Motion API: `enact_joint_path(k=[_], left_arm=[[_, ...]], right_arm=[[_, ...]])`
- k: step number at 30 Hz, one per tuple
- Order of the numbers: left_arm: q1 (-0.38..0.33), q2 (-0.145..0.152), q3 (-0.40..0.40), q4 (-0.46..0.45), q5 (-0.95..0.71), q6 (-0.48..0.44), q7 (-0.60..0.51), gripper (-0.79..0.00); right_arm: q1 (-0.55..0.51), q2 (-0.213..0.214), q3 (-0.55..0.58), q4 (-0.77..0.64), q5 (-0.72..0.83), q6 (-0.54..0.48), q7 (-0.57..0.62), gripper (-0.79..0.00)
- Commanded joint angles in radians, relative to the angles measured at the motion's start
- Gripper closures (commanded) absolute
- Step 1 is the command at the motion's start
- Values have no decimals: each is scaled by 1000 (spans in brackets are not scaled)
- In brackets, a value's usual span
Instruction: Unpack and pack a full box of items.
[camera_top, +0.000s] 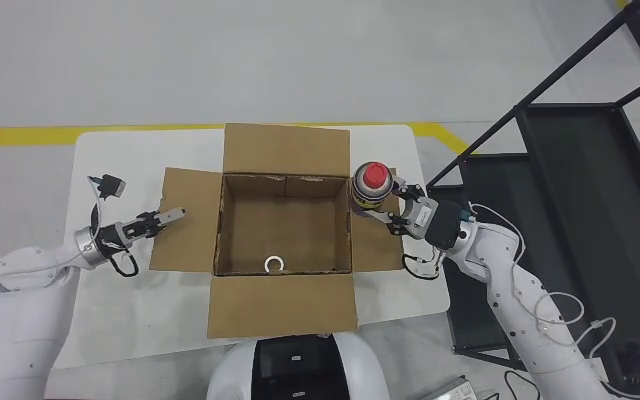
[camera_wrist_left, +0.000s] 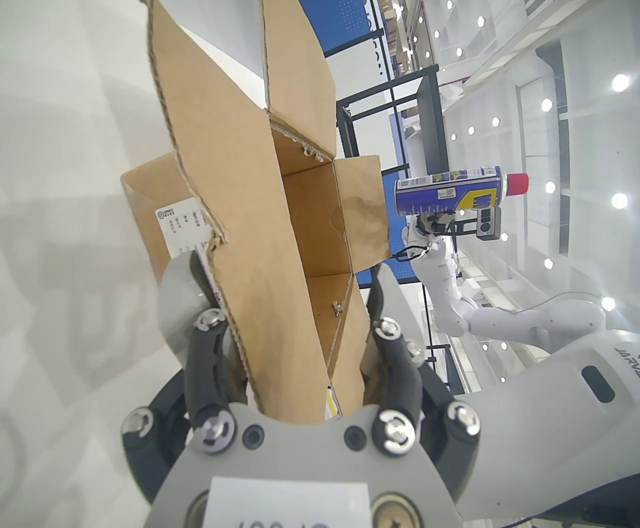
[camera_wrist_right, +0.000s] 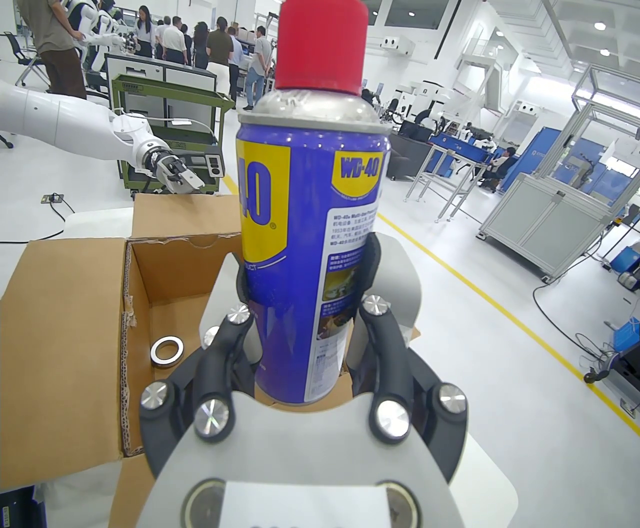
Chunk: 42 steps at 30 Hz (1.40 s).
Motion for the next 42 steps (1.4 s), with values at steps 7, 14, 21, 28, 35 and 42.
enact_joint_path(k=[7, 14, 21, 28, 35, 42], left_arm=[[10, 21, 8, 13, -183, 36, -36, 0], [17, 29, -7, 59, -306, 19, -19, 0], [40, 42, -40, 108, -347, -9, 9, 0], [48, 52, -66, 169, -355, -35, 35, 0], [53, 64, -84, 183, -354, -22, 22, -785], [56, 67, -80, 168, -351, -3, 3, -785]], right_arm=[[0, 0, 0, 0, 0, 0, 0, 0], [0, 0, 0, 0, 0, 0, 0, 0], [0, 0, 0, 0, 0, 0, 0, 0], [-14, -1, 21, -5, 22, 52, 22, 0], [-121, 4, 136, 25, 80, 139, -14, 0], [-180, 1, 162, 72, 136, 155, -51, 0]])
